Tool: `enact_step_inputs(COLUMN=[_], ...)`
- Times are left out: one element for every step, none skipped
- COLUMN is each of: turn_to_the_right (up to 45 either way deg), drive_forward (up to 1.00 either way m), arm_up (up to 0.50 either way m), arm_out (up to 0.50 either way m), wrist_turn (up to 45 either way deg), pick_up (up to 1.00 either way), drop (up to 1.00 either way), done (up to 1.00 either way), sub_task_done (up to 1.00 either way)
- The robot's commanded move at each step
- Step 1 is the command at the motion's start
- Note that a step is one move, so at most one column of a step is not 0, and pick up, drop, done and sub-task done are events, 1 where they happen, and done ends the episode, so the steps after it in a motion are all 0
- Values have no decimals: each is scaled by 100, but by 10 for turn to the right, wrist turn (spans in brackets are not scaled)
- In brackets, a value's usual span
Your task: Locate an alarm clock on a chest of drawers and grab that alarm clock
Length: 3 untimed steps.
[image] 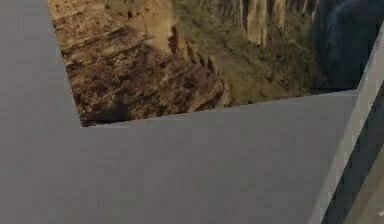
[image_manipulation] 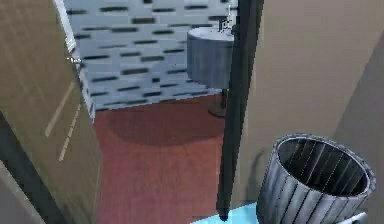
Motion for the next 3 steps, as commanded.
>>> enact_step_inputs(turn_to_the_right=[450,330,0], drive_forward=[0,0,100], arm_up=[0,0,0], arm_out=[0,0,0], wrist_turn=[0,0,0], pick_up=[0,0,0], drop=[0,0,0], done=[0,0,0], sub_task_done=[0,0,0])
